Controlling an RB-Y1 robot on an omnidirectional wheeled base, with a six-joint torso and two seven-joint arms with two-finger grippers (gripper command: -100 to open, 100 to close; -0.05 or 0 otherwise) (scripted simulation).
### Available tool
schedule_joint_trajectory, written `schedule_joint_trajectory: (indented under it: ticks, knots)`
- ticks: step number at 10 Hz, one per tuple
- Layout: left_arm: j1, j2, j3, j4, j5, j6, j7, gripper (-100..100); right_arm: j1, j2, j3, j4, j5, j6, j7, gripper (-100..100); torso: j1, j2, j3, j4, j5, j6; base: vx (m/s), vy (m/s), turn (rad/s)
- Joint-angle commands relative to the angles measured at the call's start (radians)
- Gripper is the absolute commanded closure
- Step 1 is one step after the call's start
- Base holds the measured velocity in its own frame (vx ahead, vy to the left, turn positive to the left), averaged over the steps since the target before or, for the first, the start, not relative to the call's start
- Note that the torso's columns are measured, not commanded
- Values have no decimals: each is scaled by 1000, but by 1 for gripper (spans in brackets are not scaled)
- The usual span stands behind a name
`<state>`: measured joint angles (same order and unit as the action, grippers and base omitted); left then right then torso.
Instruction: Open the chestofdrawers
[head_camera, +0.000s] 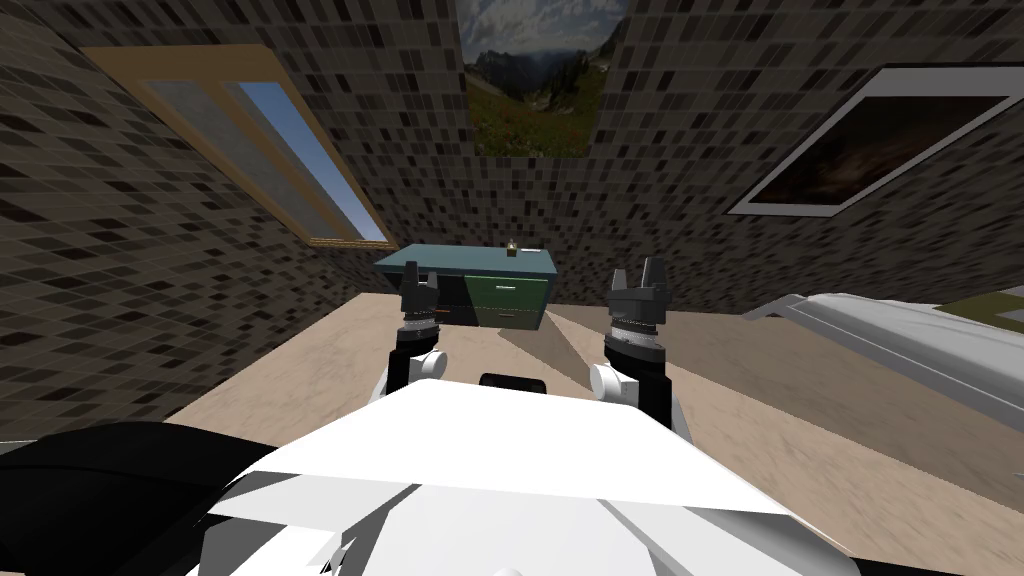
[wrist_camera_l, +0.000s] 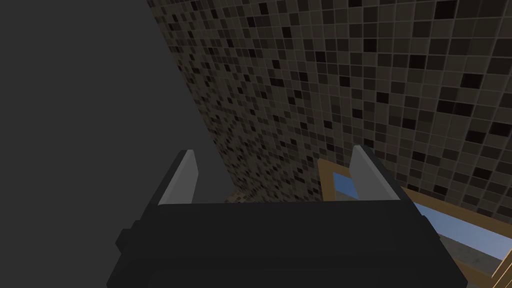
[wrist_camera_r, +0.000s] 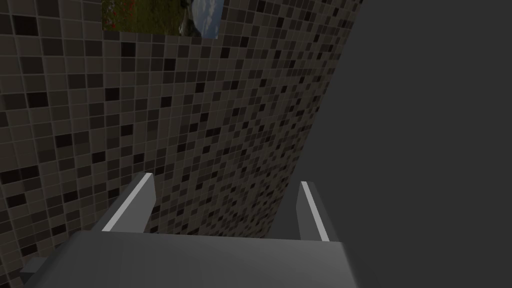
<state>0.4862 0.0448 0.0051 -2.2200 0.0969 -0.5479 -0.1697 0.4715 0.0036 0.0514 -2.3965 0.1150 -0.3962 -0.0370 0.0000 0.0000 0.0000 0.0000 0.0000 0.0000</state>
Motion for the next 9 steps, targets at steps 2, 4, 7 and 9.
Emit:
schedule_joint_trajectory:
  ticks: [2,4,7,9]
  knots:
    - [0,0,0,0,0,0,0,0,0,0,0,0,0,0,0,0,0,104,-209,105,0,0,0,0,0]
    - [0,0,0,0,0,0,0,0,0,0,0,0,0,0,0,0,0,248,-497,248,0,0,0,0,0]
    - [0,0,0,0,0,0,0,0,0,0,0,0,0,0,0,0,0,470,-939,470,0,0,0,0,0]
    - [0,0,0,0,0,0,0,0,0,0,0,0,0,0,0,0,0,618,-1234,617,0,0,0,0,0]
